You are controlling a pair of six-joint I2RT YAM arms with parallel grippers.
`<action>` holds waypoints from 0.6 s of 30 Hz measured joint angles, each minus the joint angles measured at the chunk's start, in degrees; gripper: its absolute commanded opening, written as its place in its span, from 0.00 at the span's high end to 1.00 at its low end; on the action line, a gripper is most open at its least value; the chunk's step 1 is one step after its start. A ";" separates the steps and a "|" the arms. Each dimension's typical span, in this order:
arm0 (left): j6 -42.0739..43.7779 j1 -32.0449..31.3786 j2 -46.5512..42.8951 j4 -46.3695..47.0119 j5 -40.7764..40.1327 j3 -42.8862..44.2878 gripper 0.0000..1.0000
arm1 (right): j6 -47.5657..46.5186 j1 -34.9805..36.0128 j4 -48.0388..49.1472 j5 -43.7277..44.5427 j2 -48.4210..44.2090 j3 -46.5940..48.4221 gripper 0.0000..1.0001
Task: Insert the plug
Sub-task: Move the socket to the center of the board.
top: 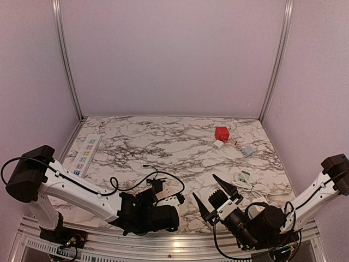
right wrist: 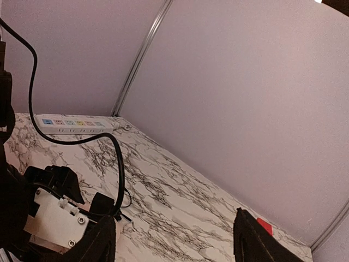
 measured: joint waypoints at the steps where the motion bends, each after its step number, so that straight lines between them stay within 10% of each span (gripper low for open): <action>1: 0.17 0.52 0.00 0.20 0.02 0.00 0.01 | 0.00 0.00 0.00 0.00 0.00 0.00 0.32; 18: 2.12 8.28 4.50 3.74 1.14 4.11 0.02 | 0.00 0.00 0.04 0.04 0.00 0.00 0.32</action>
